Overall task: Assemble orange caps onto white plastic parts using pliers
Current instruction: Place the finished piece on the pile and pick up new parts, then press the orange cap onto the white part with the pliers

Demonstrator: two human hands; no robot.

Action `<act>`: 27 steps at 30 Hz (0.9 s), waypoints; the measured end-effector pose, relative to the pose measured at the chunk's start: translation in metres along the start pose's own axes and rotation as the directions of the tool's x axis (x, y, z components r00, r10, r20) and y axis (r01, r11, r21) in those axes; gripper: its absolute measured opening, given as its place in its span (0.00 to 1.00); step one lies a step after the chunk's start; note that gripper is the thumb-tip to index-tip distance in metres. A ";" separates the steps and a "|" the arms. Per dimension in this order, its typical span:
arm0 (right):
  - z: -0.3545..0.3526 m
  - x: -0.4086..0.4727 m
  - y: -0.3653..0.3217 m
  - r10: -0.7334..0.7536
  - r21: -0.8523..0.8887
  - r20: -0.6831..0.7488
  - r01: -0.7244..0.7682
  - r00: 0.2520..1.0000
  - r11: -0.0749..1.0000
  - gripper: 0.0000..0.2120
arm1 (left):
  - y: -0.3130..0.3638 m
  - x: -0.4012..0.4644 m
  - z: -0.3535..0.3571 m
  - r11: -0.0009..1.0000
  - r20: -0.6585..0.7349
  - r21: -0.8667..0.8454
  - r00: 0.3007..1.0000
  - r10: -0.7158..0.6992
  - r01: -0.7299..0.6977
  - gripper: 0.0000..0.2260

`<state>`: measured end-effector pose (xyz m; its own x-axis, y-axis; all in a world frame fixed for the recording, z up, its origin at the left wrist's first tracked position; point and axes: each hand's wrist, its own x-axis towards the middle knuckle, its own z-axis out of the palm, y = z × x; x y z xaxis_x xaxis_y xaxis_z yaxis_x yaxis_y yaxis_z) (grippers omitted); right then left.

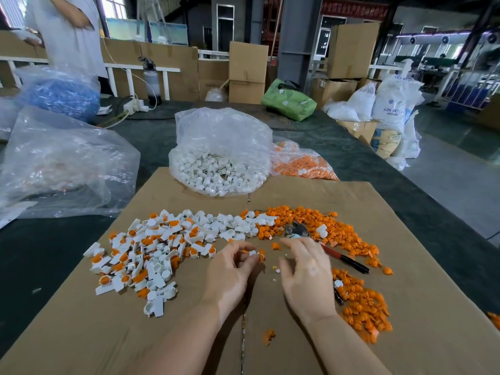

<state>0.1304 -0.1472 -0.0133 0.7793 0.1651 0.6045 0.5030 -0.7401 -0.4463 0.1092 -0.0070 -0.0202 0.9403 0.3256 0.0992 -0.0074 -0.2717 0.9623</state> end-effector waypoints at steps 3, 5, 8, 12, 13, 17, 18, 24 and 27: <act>-0.012 0.007 0.010 0.228 -0.250 0.064 -0.206 0.971 0.946 0.19 | 0.000 0.000 0.000 1.000 0.007 0.004 1.000 0.000 0.000 0.06; -0.018 0.012 0.019 0.413 -0.479 0.147 -0.301 0.899 0.824 0.27 | 0.001 0.000 0.000 1.000 0.011 0.004 1.000 -0.004 0.004 0.06; -0.024 0.019 0.029 0.564 -0.588 0.255 -0.337 0.785 0.735 0.32 | 0.001 0.000 0.000 1.000 0.017 -0.017 1.000 -0.013 0.014 0.06; -0.026 0.022 0.034 0.572 -0.640 0.324 -0.271 0.753 0.719 0.30 | 0.002 -0.001 0.000 1.000 0.015 -0.016 1.000 -0.027 0.027 0.06; -0.026 0.022 0.034 0.561 -0.650 0.324 -0.252 0.762 0.718 0.28 | 0.002 -0.001 0.000 1.000 0.012 -0.008 1.000 -0.027 0.027 0.06; -0.029 0.023 0.027 0.470 -0.647 0.308 -0.180 0.827 0.741 0.24 | 0.005 -0.001 -0.001 1.000 0.009 -0.011 1.000 -0.027 0.027 0.05; -0.031 0.025 0.024 0.449 -0.648 0.309 -0.160 0.838 0.745 0.25 | 0.005 -0.001 -0.001 0.999 0.003 -0.025 1.000 -0.031 0.031 0.04; -0.041 0.037 -0.003 0.362 -0.307 0.491 -0.231 0.792 0.923 0.15 | 0.017 0.006 -0.002 0.912 -0.009 -0.365 0.979 -0.202 0.185 0.06; -0.047 0.040 -0.014 0.335 -0.146 0.647 -0.320 0.685 0.936 0.16 | 0.023 0.010 -0.003 0.883 -0.009 -0.419 0.971 -0.238 0.212 0.06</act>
<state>0.1370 -0.1610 0.0473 0.9440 0.2869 -0.1628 0.1667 -0.8408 -0.5151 0.1175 -0.0069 0.0036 0.9120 0.3890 -0.1301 0.0501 0.2091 0.9766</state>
